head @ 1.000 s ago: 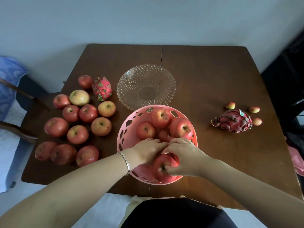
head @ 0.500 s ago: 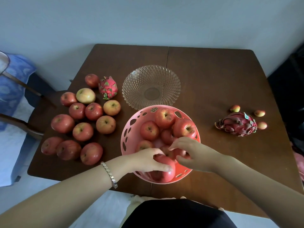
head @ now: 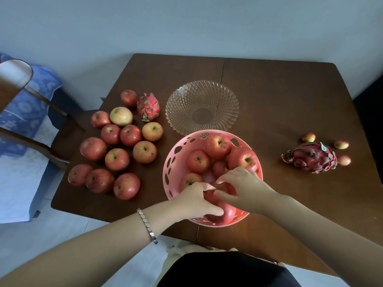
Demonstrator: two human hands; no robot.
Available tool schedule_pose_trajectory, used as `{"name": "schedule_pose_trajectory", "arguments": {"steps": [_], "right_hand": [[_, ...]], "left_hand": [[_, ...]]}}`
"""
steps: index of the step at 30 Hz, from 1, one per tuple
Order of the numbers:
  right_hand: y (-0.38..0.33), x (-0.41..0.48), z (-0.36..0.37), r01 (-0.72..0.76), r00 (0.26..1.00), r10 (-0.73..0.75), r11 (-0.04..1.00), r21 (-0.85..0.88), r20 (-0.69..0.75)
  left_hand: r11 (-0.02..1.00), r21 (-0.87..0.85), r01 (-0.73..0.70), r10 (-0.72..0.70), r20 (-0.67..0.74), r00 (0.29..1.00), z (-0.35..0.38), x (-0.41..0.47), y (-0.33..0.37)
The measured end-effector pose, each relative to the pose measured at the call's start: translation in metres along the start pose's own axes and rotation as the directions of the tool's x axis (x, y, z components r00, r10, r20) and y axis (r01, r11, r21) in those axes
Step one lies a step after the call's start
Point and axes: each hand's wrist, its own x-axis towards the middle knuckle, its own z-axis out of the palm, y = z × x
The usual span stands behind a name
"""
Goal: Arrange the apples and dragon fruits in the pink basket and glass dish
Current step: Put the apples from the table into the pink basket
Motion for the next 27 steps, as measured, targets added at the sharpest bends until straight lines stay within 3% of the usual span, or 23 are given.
{"name": "schedule_pose_trajectory", "arguments": {"steps": [4,8,10,11,12,13,14,16,18,19,22,27], "right_hand": [[-0.008,0.012,0.008,0.083,0.994,-0.079,0.996,-0.04,0.076],[-0.005,0.021,0.009,0.121,0.98,-0.104,0.989,-0.089,0.172],[-0.002,0.024,0.009,0.114,0.972,-0.1,0.992,-0.055,0.211],[-0.001,0.025,0.009,0.114,0.97,-0.102,0.993,-0.041,0.222],[0.0,0.025,0.009,0.118,0.969,-0.108,0.993,-0.031,0.222],[0.0,0.026,0.01,0.117,0.97,-0.108,0.993,-0.027,0.217],[0.001,0.026,0.011,0.117,0.972,-0.109,0.993,-0.025,0.208],[0.002,0.025,0.012,0.113,0.975,-0.107,0.993,-0.022,0.193],[0.0,0.024,0.012,0.11,0.978,-0.103,0.993,-0.029,0.183],[0.0,0.024,0.011,0.109,0.977,-0.101,0.993,-0.034,0.185],[0.0,0.024,0.012,0.11,0.978,-0.104,0.994,-0.025,0.183],[0.0,0.024,0.011,0.112,0.978,-0.106,0.993,-0.029,0.178]], "left_hand": [[0.994,-0.1,0.04,-0.044,-0.043,0.998,0.002,0.002,-0.007],[1.0,0.027,0.008,-0.007,-0.04,0.999,-0.006,0.001,-0.013],[0.998,0.042,-0.05,0.058,-0.209,0.976,-0.027,-0.001,-0.017],[0.992,0.088,-0.087,0.115,-0.388,0.915,-0.042,-0.001,-0.023],[0.981,0.164,-0.105,0.181,-0.568,0.803,-0.056,0.0,-0.033],[0.964,0.257,-0.076,0.237,-0.69,0.683,-0.07,0.002,-0.048],[0.941,0.338,0.036,0.242,-0.741,0.627,-0.081,0.005,-0.065],[0.843,0.381,0.379,-0.021,-0.682,0.731,-0.092,0.008,-0.096],[0.673,0.44,0.595,-0.316,-0.556,0.769,-0.09,0.007,-0.116],[0.626,0.476,0.617,-0.343,-0.542,0.767,-0.086,0.007,-0.123],[0.583,0.531,0.614,-0.247,-0.604,0.757,-0.086,0.008,-0.133],[0.579,0.535,0.615,-0.263,-0.592,0.762,-0.092,-0.001,-0.112]]}}
